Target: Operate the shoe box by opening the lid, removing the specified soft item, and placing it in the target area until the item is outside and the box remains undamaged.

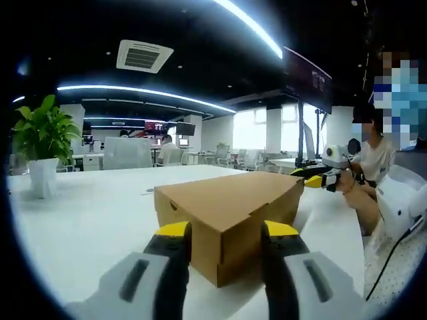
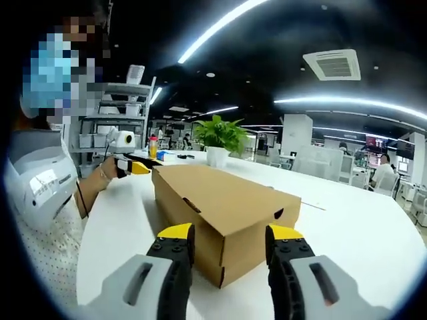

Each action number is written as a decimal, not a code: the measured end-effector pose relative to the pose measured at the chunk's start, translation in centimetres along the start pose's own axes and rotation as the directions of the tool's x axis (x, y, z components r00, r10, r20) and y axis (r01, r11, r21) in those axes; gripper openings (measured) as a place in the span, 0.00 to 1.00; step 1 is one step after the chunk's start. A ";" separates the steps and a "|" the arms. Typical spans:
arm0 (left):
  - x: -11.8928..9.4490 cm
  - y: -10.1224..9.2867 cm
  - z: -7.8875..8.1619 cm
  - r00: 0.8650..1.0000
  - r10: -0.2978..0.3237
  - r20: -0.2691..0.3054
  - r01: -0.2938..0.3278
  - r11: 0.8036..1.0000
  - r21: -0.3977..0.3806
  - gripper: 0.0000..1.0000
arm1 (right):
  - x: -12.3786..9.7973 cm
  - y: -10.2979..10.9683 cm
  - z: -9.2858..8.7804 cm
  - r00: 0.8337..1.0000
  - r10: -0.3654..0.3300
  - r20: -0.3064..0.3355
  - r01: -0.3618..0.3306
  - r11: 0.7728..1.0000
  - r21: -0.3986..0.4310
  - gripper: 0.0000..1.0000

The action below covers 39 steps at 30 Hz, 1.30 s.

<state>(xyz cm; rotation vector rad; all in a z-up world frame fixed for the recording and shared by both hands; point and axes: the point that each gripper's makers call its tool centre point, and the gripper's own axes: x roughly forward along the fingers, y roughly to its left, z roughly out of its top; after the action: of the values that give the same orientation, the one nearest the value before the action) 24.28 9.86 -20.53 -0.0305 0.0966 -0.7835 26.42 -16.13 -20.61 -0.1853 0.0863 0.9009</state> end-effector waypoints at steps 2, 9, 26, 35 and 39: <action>0.1 0.0 -0.2 1.000 0.003 -0.008 -0.003 1.000 0.001 0.40 | 0.1 0.0 -0.3 1.000 0.000 -0.012 0.000 1.000 -0.001 0.43; 0.2 0.3 -0.5 1.000 0.015 -0.020 -0.015 1.000 -0.004 0.38 | 0.3 0.3 -0.8 0.999 0.013 -0.038 -0.012 1.000 0.001 0.40; 0.4 0.4 -0.6 0.999 0.027 -0.022 -0.027 1.000 -0.011 0.36 | 0.0 0.3 -0.7 0.999 0.000 -0.042 0.002 0.999 0.048 0.35; 0.7 0.2 -0.5 1.000 0.024 -0.018 -0.024 1.000 -0.009 0.35 | -0.5 0.2 -0.6 0.998 -0.017 -0.055 0.021 0.998 0.061 0.33; 0.8 0.1 -0.5 1.000 0.023 -0.017 -0.023 1.000 -0.007 0.35 | -0.5 0.1 -0.6 0.998 -0.020 -0.058 0.024 0.998 0.066 0.33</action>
<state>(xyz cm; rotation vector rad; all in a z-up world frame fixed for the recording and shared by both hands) 24.88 9.36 -21.07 -0.0297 0.1159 -0.7607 25.99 -16.58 -21.09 -0.1496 0.1665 0.8697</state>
